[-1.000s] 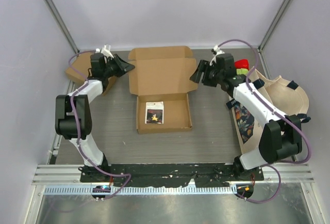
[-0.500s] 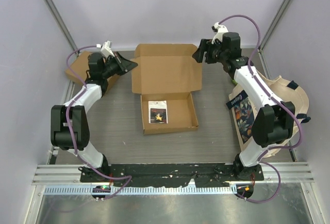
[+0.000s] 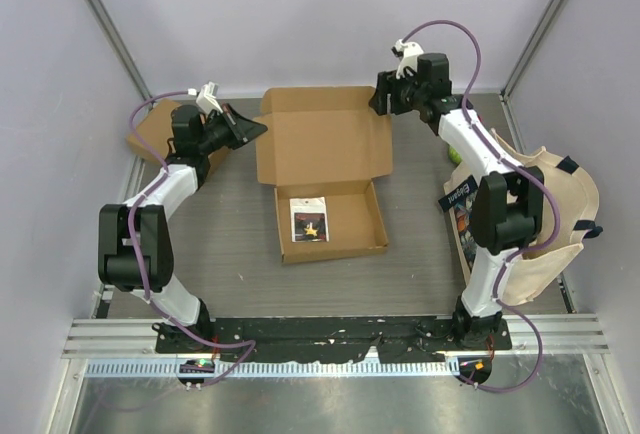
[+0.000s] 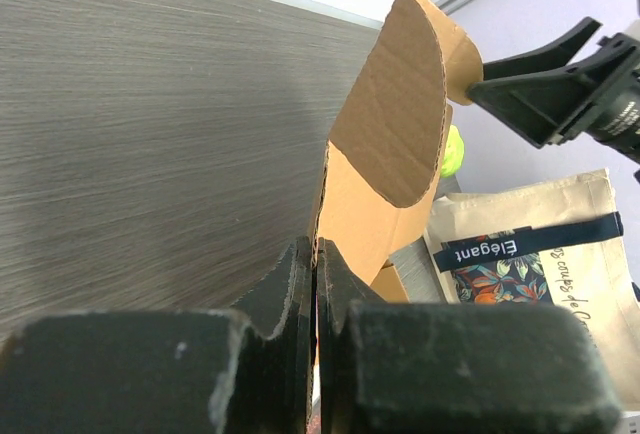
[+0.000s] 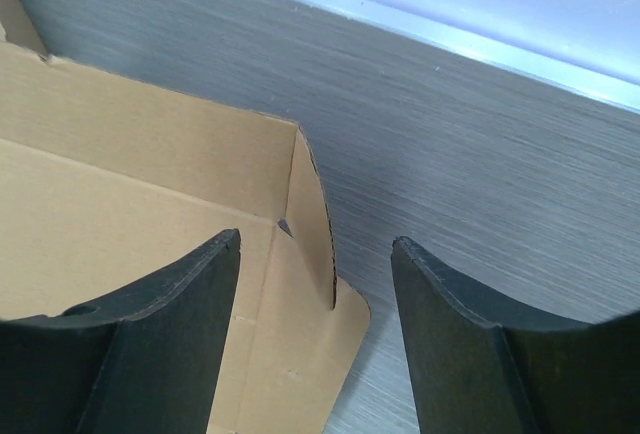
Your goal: Fold the paper box
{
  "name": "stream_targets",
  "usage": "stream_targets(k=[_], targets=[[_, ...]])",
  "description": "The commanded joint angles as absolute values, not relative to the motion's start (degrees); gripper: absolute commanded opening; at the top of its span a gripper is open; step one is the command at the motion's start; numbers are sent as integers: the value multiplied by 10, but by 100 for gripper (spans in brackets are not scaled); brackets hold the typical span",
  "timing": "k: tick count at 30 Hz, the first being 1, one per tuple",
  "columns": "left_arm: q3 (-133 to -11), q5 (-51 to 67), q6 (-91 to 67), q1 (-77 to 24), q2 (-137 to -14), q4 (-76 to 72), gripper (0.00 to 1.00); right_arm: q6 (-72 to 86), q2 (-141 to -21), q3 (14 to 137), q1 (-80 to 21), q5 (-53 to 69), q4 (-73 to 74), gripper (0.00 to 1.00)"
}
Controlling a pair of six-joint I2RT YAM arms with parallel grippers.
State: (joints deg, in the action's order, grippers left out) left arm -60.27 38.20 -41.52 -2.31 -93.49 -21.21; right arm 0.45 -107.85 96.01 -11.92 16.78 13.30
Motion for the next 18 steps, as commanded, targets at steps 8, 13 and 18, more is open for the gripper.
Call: stream_targets(k=[8,13,18], targets=[[-623,369,-398,-25,-933,-215,4,-39,-1133,1025,-119,286,129,30],[-640,317,-408,-24,-891,-131,61,-49,-1114,1003,-119,265,99,9],[-668,289,-403,-19,-828,-2,71,-81,-1071,960,-120,289,58,6]])
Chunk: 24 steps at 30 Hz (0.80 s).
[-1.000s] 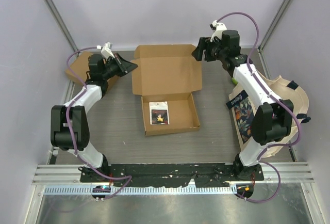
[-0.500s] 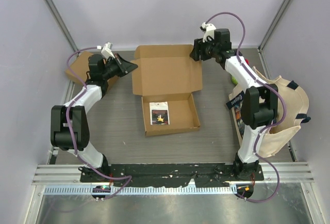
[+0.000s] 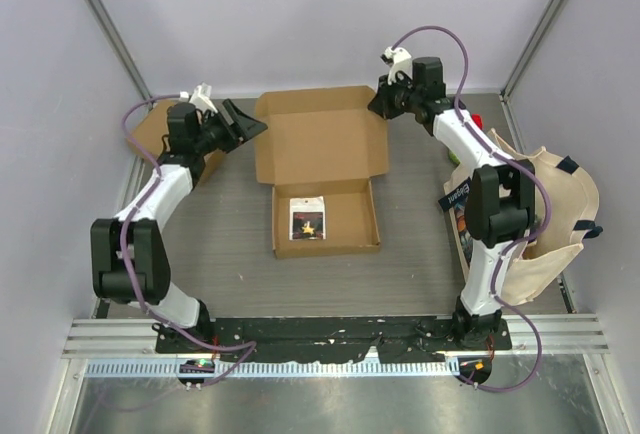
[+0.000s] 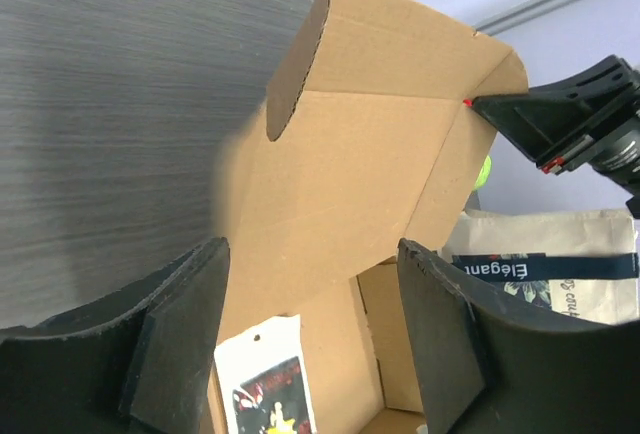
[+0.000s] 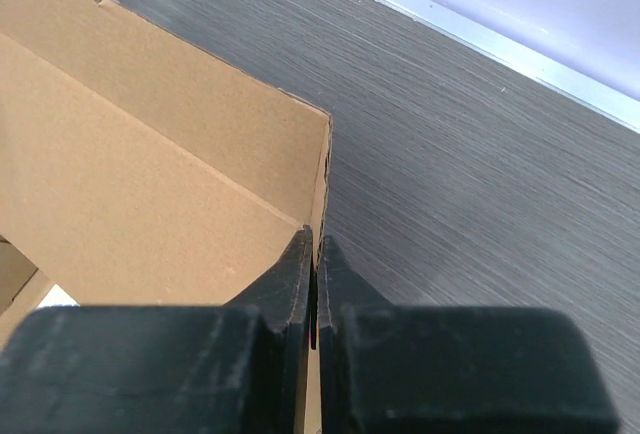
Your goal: Fold the paper box
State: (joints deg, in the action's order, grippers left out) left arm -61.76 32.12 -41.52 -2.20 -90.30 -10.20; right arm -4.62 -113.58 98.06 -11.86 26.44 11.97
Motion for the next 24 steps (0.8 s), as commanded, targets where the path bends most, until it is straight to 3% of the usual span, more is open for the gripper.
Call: stream_targets(k=[1,2,6,7,8,9,11,15,21,24], targets=[[-678,294,-396,-19,-816,17,70,-90,-1062,935,-120,298,50,5],[-691,306,-375,-19,-813,39,68,-113,-1040,919,-121,314,28,4],[-853,333,-350,-23,-854,152,42,-181,-988,846,-129,331,-16,4],[-891,340,-353,-25,-876,183,41,-194,-979,821,-131,332,-18,4],[-924,351,-356,-26,-914,220,41,-206,-970,808,-131,335,-31,4],[-979,360,-366,-31,-934,232,52,-218,-949,780,-131,340,-42,4],[-1028,373,-372,-47,-988,269,64,-228,-926,750,-135,346,-90,4],[-1139,404,-379,-78,-1068,301,70,-224,-879,680,-138,346,-186,4],[-1324,418,-333,-118,-1191,428,67,-229,-867,637,-138,359,-317,4],[-1358,428,-309,-136,-1200,468,58,-210,-876,646,-138,343,-344,4]])
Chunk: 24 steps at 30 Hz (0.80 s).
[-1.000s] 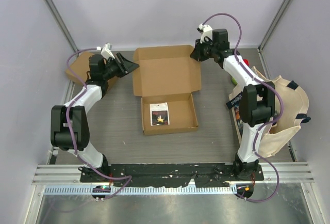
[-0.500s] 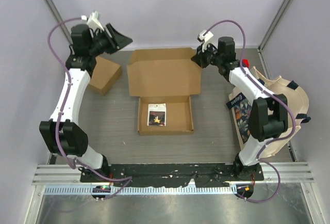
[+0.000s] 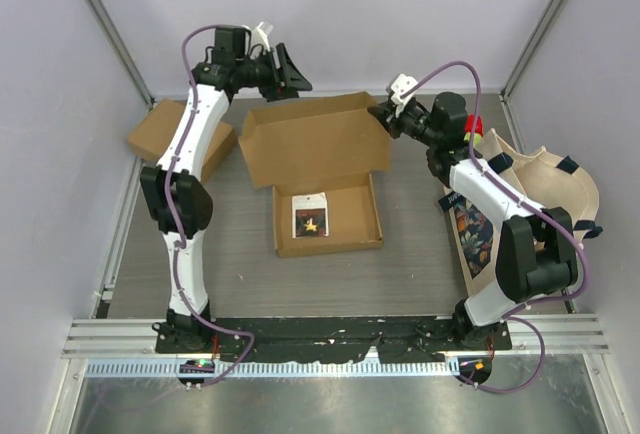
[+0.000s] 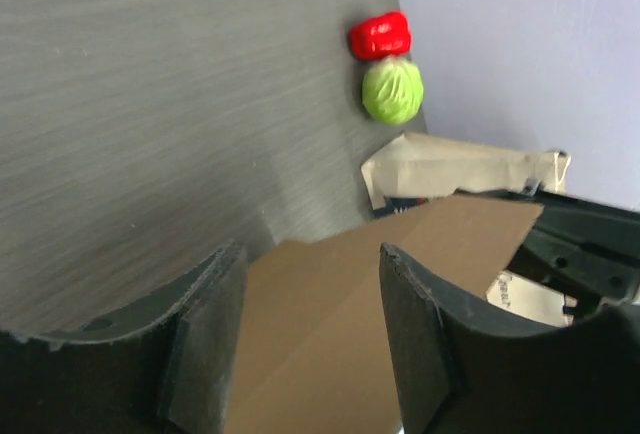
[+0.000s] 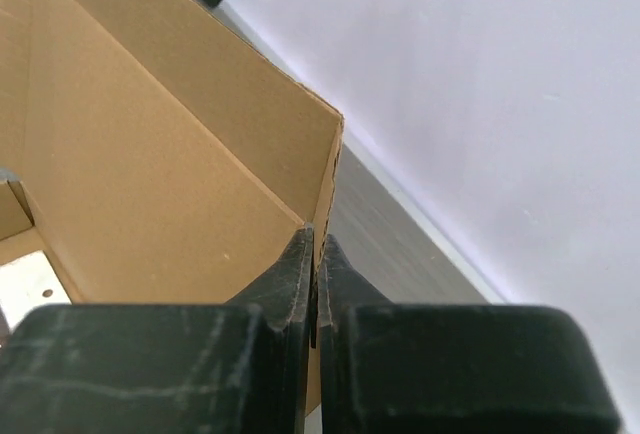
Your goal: Fold the paper box
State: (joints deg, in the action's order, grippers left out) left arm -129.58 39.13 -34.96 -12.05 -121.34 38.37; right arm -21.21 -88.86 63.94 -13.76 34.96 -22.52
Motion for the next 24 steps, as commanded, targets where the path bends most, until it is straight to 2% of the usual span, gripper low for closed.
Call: stream_targets(k=[1,4,11,12,16,17,18,21,24], targets=[[-1349,432,-305,-145,-1192,465,56,-201,-875,642,-139,331,-358,5],[-1283,452,-305,-159,-1152,433,53,-161,-862,594,-139,316,-428,9],[-1093,445,-298,-197,-1053,381,51,-124,-816,507,-148,245,-434,27],[-1081,445,-301,-209,-1047,375,51,-110,-795,488,-151,203,-432,34],[-1032,429,-298,-241,-1017,364,51,-49,-727,461,-160,161,-340,47],[-1015,414,-298,-245,-1012,364,52,-34,-709,454,-162,153,-324,56],[-1006,408,-298,-250,-1000,361,52,-25,-696,438,-162,136,-310,58],[-975,361,-299,-248,-970,348,59,-14,-664,409,-162,119,-297,61],[-957,295,-286,-245,-941,342,68,-13,-680,434,-162,112,-282,62]])
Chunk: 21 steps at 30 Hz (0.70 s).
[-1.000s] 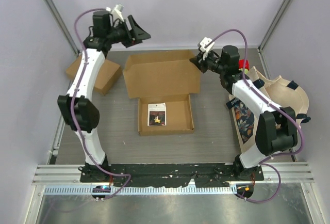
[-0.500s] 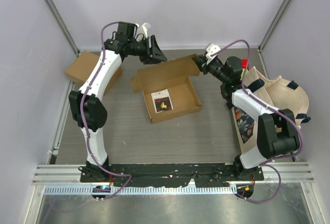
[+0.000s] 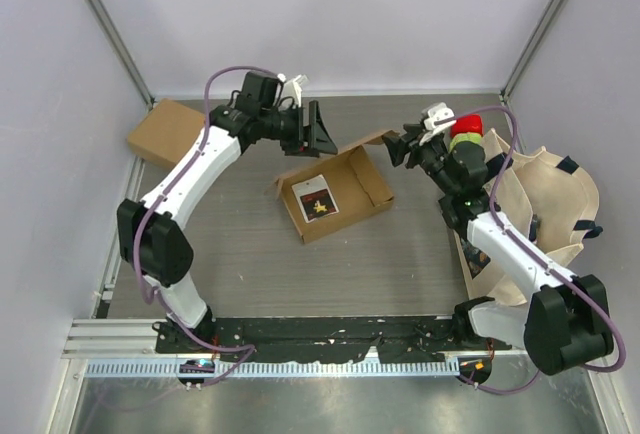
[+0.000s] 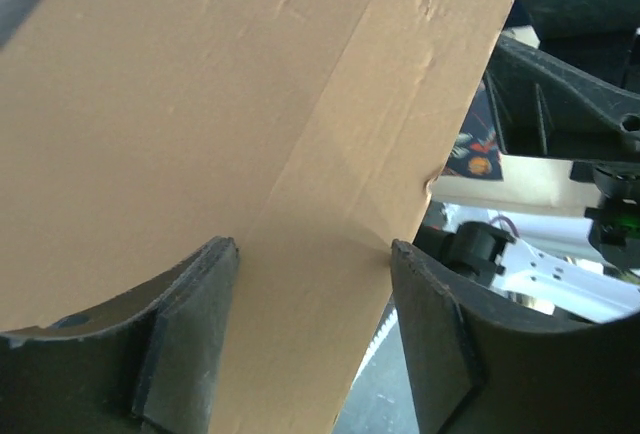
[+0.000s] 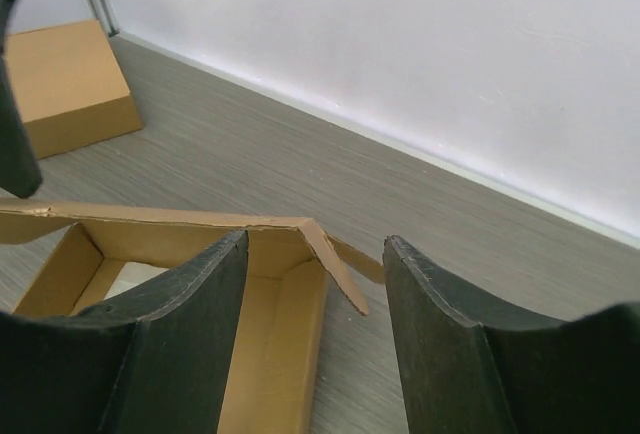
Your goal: Fold the paper box
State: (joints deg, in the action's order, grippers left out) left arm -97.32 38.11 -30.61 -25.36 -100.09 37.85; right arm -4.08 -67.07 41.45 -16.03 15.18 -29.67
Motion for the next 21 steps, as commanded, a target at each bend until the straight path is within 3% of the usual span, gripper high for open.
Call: stream_targets(k=[1,5,10,14,21], targets=[[-949,280,-284,-241,-911,336,70,-15,-688,445,-162,121,-271,62],[-847,191,-292,-203,-796,287,83,-17,-754,495,-163,141,-261,62],[-669,107,-258,-171,-628,213,86,-31,-804,552,-162,150,-242,64],[-547,113,-285,-171,-557,144,86,-45,-834,599,-162,142,-215,64],[-417,118,-314,-172,-558,-29,91,-46,-896,707,-162,173,-98,65]])
